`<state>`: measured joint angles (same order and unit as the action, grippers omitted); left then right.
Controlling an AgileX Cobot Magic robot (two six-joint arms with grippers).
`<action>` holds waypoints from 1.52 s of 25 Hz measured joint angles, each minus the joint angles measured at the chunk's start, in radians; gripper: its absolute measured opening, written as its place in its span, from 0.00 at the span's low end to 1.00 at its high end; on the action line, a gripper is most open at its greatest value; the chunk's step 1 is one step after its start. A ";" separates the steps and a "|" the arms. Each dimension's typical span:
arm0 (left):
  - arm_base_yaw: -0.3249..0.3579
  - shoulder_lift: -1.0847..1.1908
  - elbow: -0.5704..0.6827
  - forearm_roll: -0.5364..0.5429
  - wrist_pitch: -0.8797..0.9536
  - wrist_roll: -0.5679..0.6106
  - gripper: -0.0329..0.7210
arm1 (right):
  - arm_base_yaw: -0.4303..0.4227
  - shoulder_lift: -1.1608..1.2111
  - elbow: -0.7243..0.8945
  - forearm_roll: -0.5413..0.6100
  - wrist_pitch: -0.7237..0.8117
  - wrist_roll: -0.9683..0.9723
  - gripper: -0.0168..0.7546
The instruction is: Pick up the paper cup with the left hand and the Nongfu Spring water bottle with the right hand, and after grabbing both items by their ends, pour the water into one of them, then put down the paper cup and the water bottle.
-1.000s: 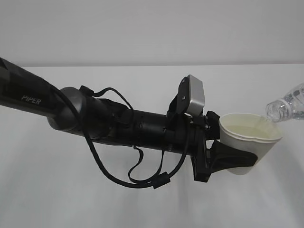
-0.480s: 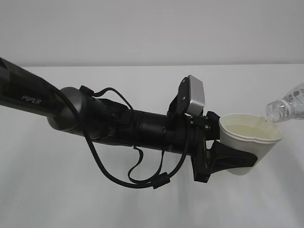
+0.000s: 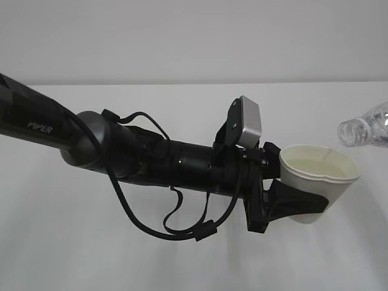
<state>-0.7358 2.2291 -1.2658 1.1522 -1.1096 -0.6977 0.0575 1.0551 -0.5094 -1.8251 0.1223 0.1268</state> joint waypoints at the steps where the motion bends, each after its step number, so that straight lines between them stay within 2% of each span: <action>1: 0.000 0.000 0.000 0.000 0.000 0.000 0.60 | 0.000 0.000 0.000 0.000 -0.011 0.013 0.52; 8: 0.000 0.000 0.000 -0.010 0.004 0.000 0.60 | 0.000 0.000 0.015 0.000 -0.072 0.074 0.52; 24: 0.000 0.000 0.000 -0.034 0.011 0.000 0.60 | 0.000 0.000 0.023 0.000 -0.079 0.405 0.52; 34: 0.000 0.000 0.000 -0.061 0.018 -0.001 0.60 | 0.000 -0.006 0.023 0.000 -0.108 0.743 0.52; 38: 0.000 0.000 0.000 -0.072 0.016 -0.001 0.60 | 0.000 -0.006 0.023 0.000 -0.116 0.810 0.52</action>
<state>-0.7358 2.2291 -1.2658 1.0801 -1.0931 -0.6991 0.0575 1.0491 -0.4860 -1.8251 0.0067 0.9363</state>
